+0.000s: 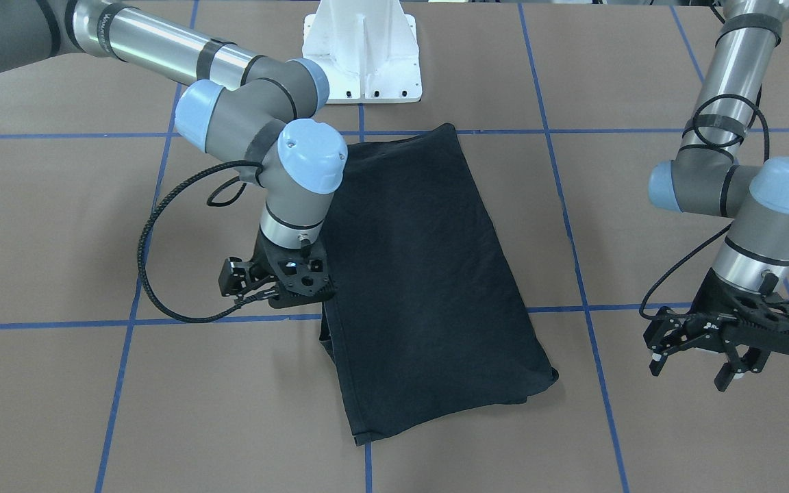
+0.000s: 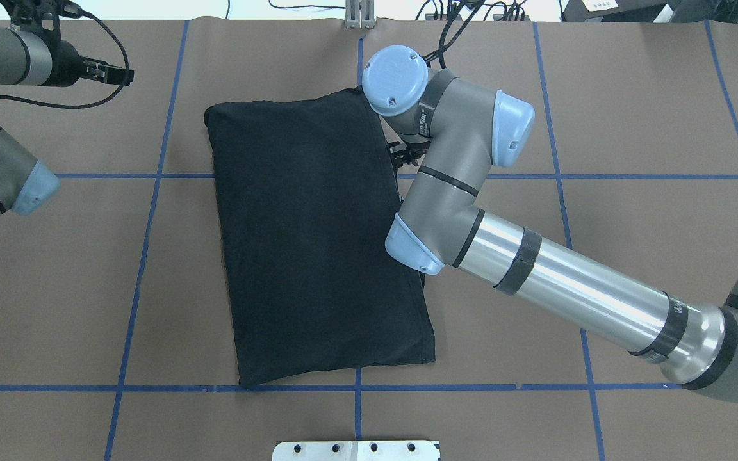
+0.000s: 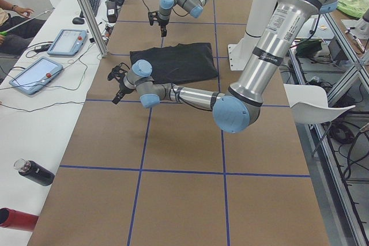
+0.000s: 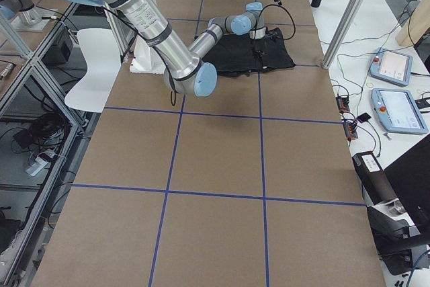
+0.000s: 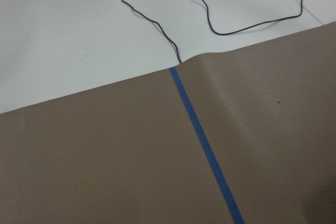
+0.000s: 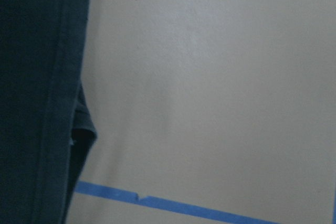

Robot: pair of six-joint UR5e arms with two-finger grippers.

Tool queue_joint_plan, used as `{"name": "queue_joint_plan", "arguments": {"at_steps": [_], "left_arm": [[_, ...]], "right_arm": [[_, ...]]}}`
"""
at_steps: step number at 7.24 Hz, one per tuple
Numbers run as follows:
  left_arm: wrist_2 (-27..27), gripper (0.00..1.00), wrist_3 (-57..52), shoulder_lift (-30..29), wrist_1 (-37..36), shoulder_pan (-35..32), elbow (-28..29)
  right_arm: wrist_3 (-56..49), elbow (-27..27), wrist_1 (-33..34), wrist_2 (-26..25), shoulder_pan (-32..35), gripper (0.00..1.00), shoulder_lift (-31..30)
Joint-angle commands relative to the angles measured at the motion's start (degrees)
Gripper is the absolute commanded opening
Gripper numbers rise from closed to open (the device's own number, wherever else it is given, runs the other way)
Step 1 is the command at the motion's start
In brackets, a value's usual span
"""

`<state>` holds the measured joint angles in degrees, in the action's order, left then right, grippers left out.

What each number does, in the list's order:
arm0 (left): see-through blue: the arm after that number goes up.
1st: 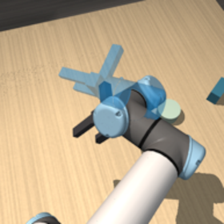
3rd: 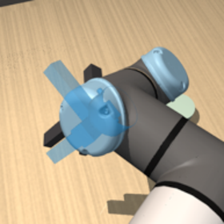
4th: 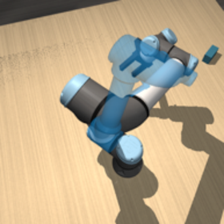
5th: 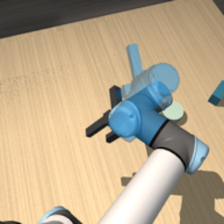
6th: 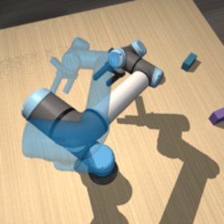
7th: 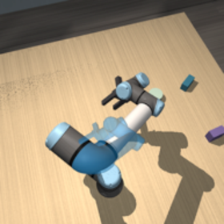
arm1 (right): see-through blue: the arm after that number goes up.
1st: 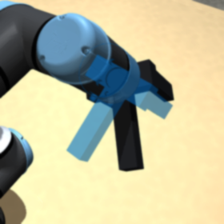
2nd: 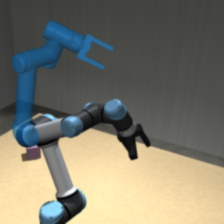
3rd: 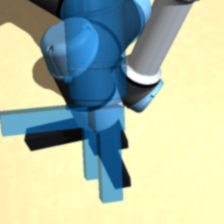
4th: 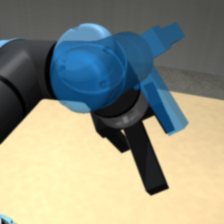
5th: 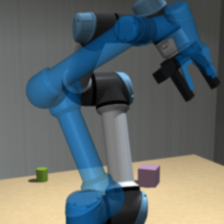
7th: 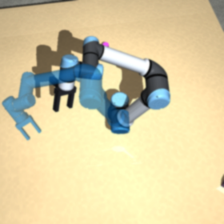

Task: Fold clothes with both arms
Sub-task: 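Raise the right gripper off the shirt while the left gripper moves toward the robot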

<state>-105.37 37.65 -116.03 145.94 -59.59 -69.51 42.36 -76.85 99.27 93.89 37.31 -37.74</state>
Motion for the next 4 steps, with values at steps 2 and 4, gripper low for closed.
{"name": "queue_joint_plan", "arguments": {"at_steps": [2, 4], "left_arm": [[-7.9, 1.0, 10.3, 1.9, -1.0, 0.1, -7.4], [-8.1, 1.0, 15.5, 9.0, -2.0, 3.5, -19.5]], "right_arm": [[0.9, -0.7, -5.2, 6.1, 2.3, 1.0, -0.3], [0.6, -13.7, -5.3, 7.0, 2.8, 1.0, -10.1]]}}
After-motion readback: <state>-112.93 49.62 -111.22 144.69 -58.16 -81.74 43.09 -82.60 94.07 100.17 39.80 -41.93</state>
